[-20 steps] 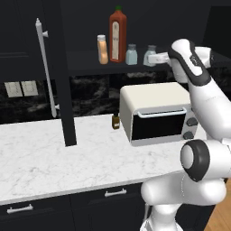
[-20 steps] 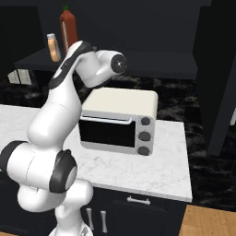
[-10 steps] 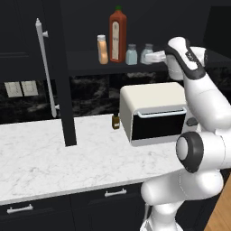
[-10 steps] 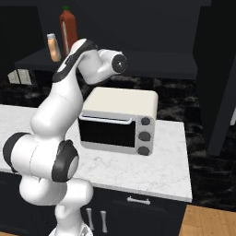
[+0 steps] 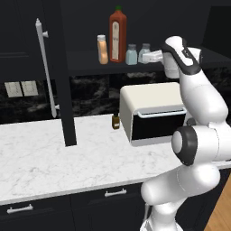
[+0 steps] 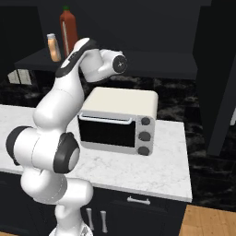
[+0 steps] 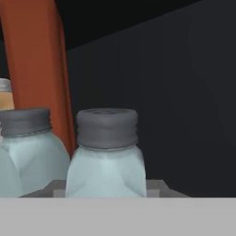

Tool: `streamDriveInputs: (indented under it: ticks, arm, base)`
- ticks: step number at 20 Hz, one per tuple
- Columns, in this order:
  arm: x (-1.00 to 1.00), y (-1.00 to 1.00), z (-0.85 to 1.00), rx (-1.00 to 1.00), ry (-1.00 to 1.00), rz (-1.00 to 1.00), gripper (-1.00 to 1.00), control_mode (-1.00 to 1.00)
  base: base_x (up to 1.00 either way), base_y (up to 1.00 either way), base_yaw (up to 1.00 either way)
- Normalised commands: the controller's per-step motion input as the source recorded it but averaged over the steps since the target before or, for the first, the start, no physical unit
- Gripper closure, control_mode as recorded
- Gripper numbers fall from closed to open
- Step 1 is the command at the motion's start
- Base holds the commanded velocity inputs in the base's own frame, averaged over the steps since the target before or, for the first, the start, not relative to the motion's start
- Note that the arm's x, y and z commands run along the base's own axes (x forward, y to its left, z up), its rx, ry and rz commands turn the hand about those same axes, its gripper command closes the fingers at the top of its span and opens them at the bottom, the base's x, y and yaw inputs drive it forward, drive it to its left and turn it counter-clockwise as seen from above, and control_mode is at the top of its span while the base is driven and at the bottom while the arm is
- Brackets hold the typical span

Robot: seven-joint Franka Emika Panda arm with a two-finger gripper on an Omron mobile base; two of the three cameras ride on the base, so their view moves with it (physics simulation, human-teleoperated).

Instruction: Put the shaker and condiment bottle from the counter next to their counterparts in the cabinet.

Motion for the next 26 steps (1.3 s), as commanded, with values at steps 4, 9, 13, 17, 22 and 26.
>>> streamDriveInputs:
  ticks: [4,9,13,17,22,26]
  arm:
    - [0.16,0.12,-0.21,0.0,0.0,0.0,-1.0,-1.0]
    - [0.02,0.01,-0.09,0.0,0.0,0.0,-1.0,-1.0]
    - [-0.03,-0.05,-0.02,0.0,0.0,0.0,-1.0,-1.0]
    - [0.0,-0.05,0.0,0.0,0.0,0.0,-1.0,-1.0]
    - [-0.01,-0.02,0.01,0.0,0.0,0.0,-1.0,-1.0]
    - [-0.21,-0.11,0.13,0.0,0.0,0.0,-1.0,-1.0]
  base:
    - [0.0,0.0,0.0]
    - [0.0,0.0,0.0]
    - [0.0,0.0,0.0]
    - [0.0,0.0,0.0]
    - [0.0,0.0,0.0]
    - [0.0,0.0,0.0]
